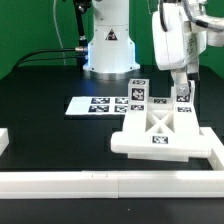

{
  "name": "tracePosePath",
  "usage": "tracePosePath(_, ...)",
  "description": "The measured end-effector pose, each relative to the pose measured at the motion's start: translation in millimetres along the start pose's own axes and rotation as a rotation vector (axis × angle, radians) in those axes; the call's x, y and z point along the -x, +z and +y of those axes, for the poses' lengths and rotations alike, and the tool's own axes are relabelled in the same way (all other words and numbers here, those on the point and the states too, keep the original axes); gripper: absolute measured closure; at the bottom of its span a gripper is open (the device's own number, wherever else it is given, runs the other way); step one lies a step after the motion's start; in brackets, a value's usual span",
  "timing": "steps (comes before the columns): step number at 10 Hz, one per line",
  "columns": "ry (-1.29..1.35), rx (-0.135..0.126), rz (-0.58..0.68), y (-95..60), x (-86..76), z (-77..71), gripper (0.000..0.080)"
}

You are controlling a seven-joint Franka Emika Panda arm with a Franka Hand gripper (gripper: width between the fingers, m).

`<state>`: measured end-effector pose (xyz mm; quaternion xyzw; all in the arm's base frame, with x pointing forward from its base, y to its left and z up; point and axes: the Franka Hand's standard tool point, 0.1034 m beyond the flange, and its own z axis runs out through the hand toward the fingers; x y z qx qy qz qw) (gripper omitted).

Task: Assemble chair

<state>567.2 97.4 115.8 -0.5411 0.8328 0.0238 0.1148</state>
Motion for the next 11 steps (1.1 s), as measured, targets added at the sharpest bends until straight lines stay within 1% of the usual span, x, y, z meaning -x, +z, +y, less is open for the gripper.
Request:
tracePosePath(2,0.000,0.002,0.000,-0.2,0.0,1.1,0.0151)
tracePosePath(3,-0.001,-0.002,-0.006,-3.6,1.6,-0.3,0.0151)
tracePosePath(5,-0.009,-0.015,-0.028,-18.8,8.5,-8.1,0.0151)
tracePosePath(6,-0.011,-0.029,-0.047,-31.6,15.1,-14.9,0.0151)
tracePosePath(7,-0.013,-0.041,-0.062,-41.4,20.9,-18.3,0.0151)
tracePosePath(8,-0.017,-0.049,-0.071,-46.5,25.9,-20.2,0.0151)
tracePosePath(9,-0.011,-0.049,-0.072,-46.7,30.8,-19.1,0.0151)
tracePosePath(11,-0.022,-0.047,-0.071,-44.7,30.2,-18.3,0.0151)
